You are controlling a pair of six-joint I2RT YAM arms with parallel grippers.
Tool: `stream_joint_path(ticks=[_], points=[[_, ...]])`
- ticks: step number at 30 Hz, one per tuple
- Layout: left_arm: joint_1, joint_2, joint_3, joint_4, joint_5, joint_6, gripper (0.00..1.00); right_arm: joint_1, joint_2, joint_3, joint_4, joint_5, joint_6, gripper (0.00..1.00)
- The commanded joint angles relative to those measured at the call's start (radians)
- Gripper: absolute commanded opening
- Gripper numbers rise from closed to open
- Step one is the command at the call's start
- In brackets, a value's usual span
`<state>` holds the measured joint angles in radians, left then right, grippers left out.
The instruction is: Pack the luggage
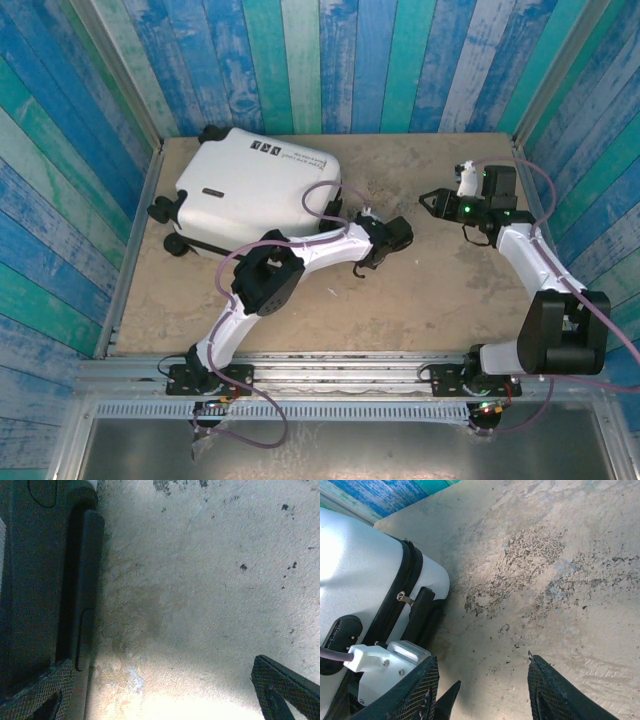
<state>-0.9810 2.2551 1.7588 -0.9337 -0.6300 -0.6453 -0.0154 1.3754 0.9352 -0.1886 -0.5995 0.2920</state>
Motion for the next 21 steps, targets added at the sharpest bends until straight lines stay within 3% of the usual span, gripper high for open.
stream_joint_path(ticks=[1,21], points=[[0.005,-0.001,-0.024,-0.009,-0.074,0.018,0.92,-0.006,0.013,0.024,-0.015,-0.017,-0.015,0.5],[-0.07,-0.106,-0.029,-0.067,-0.373,-0.028,0.95,-0.006,0.031,0.028,-0.012,-0.044,-0.013,0.49]])
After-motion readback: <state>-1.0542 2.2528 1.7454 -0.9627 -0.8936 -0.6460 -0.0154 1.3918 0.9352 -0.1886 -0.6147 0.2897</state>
